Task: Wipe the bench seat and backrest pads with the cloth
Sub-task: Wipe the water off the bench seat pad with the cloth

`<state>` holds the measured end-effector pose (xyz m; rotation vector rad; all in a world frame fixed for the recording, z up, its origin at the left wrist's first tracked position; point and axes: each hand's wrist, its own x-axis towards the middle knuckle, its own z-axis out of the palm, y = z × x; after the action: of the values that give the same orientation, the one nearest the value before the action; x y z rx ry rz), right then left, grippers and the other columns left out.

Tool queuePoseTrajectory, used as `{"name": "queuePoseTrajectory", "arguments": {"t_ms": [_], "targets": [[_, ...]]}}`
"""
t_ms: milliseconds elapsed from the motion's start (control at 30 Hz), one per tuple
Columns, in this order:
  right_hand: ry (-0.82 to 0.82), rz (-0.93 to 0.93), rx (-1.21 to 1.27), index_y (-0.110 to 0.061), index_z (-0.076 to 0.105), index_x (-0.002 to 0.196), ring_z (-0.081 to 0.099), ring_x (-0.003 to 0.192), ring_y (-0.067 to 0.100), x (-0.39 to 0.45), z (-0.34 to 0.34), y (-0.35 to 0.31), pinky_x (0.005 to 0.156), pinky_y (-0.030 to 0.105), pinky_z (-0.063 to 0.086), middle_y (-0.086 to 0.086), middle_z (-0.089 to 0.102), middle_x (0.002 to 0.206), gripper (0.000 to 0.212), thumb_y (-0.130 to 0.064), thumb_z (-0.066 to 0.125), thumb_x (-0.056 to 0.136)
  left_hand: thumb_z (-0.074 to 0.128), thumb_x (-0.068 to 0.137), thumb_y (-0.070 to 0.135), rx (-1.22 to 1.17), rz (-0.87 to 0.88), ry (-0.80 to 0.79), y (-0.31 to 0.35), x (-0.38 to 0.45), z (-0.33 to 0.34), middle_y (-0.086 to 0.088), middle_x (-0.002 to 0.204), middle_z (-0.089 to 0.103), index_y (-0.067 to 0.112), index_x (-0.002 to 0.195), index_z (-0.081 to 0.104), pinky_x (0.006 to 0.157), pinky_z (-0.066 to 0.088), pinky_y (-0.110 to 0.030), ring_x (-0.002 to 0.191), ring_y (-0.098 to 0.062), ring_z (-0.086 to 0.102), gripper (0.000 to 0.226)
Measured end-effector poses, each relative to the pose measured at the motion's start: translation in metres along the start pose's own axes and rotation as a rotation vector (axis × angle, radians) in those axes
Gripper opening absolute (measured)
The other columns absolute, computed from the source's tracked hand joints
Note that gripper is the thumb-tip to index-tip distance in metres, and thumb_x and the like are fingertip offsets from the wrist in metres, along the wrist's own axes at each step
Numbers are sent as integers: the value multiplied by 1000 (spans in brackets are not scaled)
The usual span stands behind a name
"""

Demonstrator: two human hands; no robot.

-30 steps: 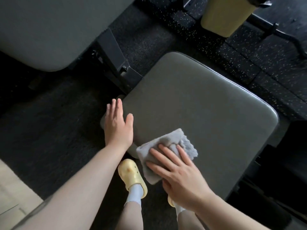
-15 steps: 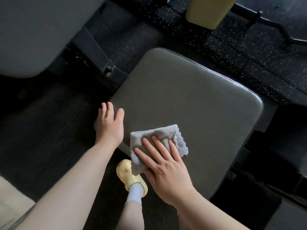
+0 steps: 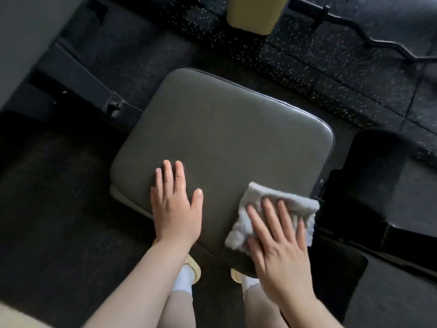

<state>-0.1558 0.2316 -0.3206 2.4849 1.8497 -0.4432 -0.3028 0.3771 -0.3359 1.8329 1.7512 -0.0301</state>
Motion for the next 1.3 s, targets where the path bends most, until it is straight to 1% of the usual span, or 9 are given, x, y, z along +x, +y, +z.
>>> {"name": "queuePoseTrajectory", "arguments": {"t_ms": [133, 333, 500, 567, 700, 767, 967, 1233, 1300], "targets": [[60, 340, 76, -38, 21, 151, 8, 148, 24, 72, -5, -31, 115, 52, 3, 0, 18, 160, 57, -44, 32, 95, 34, 99, 39, 17, -19, -18, 0, 0, 6, 1, 160, -14, 24, 153, -6, 118, -2, -42, 147, -17, -15, 69], [-66, -348, -111, -36, 31, 148, 24, 145, 23, 28, -12, 16, 112, 50, 21, -5, 23, 158, 60, -44, 40, 90, 28, 99, 42, 56, -5, -70, -6, 0, 3, 6, 152, -30, 26, 150, -16, 117, -8, -39, 142, -12, -26, 69], [17, 420, 33, -38, 4, 152, -9, 148, 24, 153, -36, 26, 116, 56, 1, 0, -4, 163, 55, -44, 23, 101, 22, 100, 43, 76, -24, -84, -2, 0, 5, 4, 153, -34, 27, 145, -27, 116, -11, -40, 139, -13, -32, 69], [-22, 490, 47, -36, -3, 153, -16, 147, 26, 179, -35, -4, 115, 57, -5, 0, -12, 162, 58, -44, 22, 101, 22, 99, 43, 79, -22, -77, -2, 0, 6, 3, 152, -34, 26, 146, -26, 116, -11, -41, 139, -13, -32, 69], [-76, -156, -19, -37, 10, 153, -4, 149, 22, 126, -24, -5, 118, 54, 2, -4, 4, 162, 58, -47, 27, 99, 37, 98, 40, 11, -11, -50, -2, 1, -1, 2, 160, -16, 25, 153, -5, 119, 0, -43, 146, -16, -17, 71], [-75, -264, -58, -39, 16, 152, 5, 149, 19, 117, -31, 29, 118, 52, 11, -7, 13, 161, 57, -49, 27, 97, 49, 95, 37, -33, 9, 5, -4, 4, -9, 2, 161, 2, 26, 152, 15, 117, 11, -42, 148, -18, -1, 68], [-59, 307, 9, -35, -5, 153, -17, 147, 25, 220, -38, -5, 116, 56, -7, -1, -15, 161, 59, -42, 23, 101, 46, 97, 35, -34, -1, 52, -23, 29, -15, 5, 161, 3, 23, 153, 13, 118, 9, -39, 148, -14, -2, 67], [-217, -704, -195, -36, 15, 152, 7, 149, 25, 212, -37, -6, 119, 51, 4, -4, 11, 161, 59, -49, 15, 95, 44, 97, 38, -72, 23, 66, -29, 27, -17, 8, 161, -2, 24, 153, 8, 118, 1, -31, 147, -9, -7, 68], [-202, -703, -232, -36, 18, 152, 10, 149, 24, 239, -45, 8, 119, 50, 7, -5, 14, 161, 59, -50, 16, 95, 46, 95, 44, -94, 34, 62, -37, 25, -20, 11, 160, -2, 26, 153, 7, 117, 1, -26, 146, -5, -7, 72]]}}
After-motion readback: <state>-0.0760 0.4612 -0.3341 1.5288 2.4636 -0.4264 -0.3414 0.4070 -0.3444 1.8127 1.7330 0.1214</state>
